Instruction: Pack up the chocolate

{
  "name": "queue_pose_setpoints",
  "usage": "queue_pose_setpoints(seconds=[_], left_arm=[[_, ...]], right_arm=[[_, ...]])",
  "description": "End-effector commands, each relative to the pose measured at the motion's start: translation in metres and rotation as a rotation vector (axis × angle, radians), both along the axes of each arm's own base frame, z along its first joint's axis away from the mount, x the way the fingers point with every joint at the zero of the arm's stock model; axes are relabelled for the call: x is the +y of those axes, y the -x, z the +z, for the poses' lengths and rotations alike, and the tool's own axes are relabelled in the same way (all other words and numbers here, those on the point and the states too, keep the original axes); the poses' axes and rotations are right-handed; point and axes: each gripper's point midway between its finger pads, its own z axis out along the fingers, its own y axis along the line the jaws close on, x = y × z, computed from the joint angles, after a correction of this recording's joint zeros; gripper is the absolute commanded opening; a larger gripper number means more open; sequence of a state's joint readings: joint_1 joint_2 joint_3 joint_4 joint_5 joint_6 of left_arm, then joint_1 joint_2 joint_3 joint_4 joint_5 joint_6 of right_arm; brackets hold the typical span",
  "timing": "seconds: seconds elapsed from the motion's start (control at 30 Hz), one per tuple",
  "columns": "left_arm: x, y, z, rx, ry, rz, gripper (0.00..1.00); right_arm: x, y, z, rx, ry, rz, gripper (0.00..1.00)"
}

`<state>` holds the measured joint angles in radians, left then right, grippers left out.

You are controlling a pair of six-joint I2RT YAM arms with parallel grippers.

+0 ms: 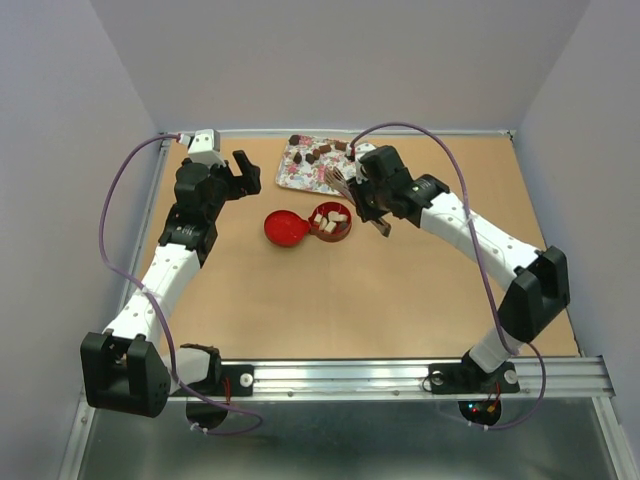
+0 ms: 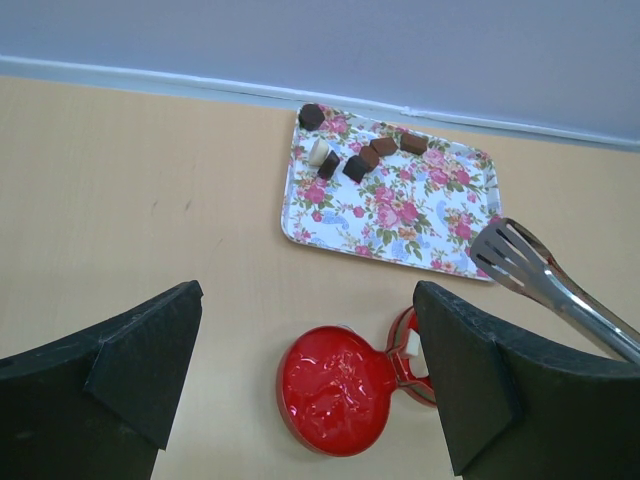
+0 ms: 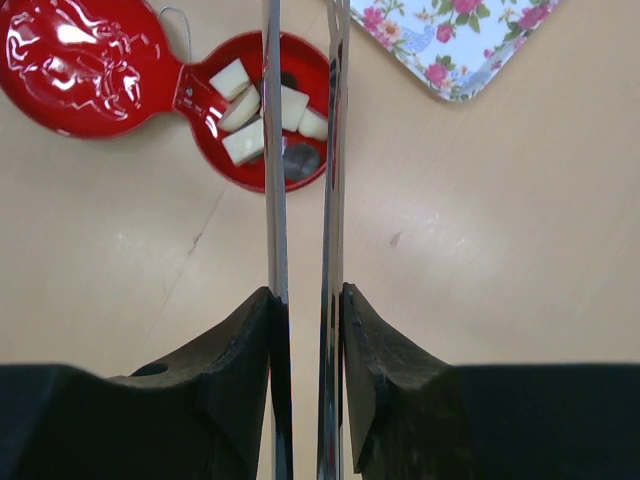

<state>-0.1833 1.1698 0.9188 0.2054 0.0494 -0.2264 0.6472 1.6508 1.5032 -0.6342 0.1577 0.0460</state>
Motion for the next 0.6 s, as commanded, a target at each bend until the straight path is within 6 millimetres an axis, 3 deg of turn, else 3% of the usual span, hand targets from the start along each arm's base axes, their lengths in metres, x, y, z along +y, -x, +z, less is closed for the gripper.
queue_pose_setpoints(seconds=[0.0, 0.27, 0.57], left_arm=[[-0.003, -0.002, 0.030, -0.084, 0.014, -0.010, 0.99], [-0.004, -0.002, 0.032, -0.084, 0.016, -0.013, 0.99], [-0.003, -0.002, 0.032, -0.085, 0.012, -0.009, 0.99]], right_arm=[[-0.006, 0.020, 0.009, 0.016, -0.061, 0.008, 0.31], [-0.006, 0.044, -0.007, 0.094, -0.086, 0.051, 0.31], [0.006, 0.034, -0.017, 0.116, -0.077, 0.074, 0.31]])
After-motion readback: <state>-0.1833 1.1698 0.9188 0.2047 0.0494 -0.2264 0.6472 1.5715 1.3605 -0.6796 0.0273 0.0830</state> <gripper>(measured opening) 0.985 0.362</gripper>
